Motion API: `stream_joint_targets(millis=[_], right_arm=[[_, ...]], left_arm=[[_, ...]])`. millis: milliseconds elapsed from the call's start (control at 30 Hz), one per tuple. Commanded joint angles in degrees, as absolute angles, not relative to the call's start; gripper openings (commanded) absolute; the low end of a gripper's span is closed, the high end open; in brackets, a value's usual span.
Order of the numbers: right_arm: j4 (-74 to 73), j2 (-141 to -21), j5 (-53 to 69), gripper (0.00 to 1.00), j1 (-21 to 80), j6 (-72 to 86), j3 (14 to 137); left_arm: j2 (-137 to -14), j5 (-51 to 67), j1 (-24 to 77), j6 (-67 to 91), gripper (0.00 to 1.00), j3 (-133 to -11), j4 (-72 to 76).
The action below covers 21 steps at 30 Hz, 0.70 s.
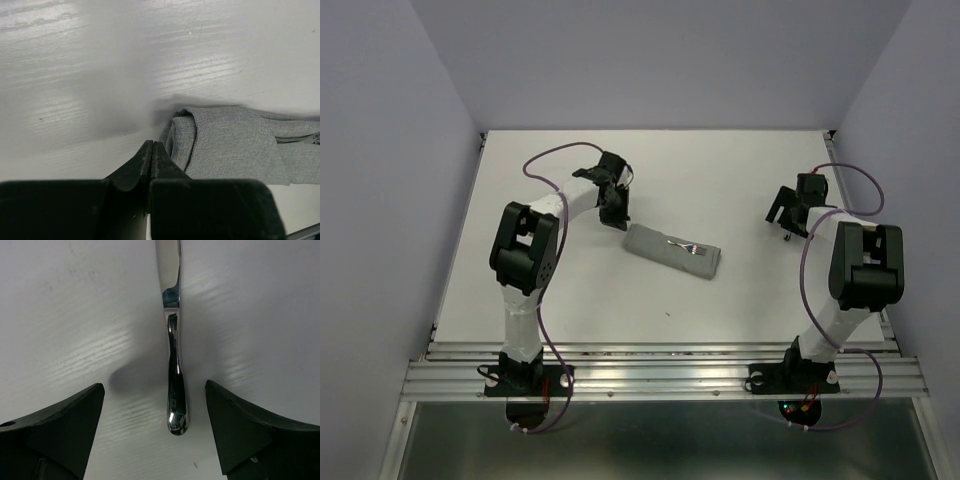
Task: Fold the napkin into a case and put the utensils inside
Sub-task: Rotate the knife from the center of the board.
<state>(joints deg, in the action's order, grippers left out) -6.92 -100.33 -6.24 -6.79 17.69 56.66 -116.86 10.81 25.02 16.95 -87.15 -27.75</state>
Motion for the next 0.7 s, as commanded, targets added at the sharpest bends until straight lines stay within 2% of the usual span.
stream_joint_targets(millis=[0,400,533,667], right_arm=[[-3.7,-103.9,-3.3,0.87,-7.3,18.8,59.9],[-3.3,-105.0,7.5,0.83,-4.9,19.5,63.1],[-2.8,-106.1,8.2,0.83,-0.2,20.2,66.1],[-3.7,-111.2,7.9,0.83,1.9,18.4,74.4]], left_arm=[[-112.0,8.8,24.5,16.1,0.09,-88.5,-29.3],[-111.1,5.4,24.0,16.6,0.09,-86.7,-29.6],[-110.7,5.1,23.8,16.8,0.09,-86.6,-29.6],[-110.0,4.2,23.3,17.7,0.08,-85.0,-28.7]])
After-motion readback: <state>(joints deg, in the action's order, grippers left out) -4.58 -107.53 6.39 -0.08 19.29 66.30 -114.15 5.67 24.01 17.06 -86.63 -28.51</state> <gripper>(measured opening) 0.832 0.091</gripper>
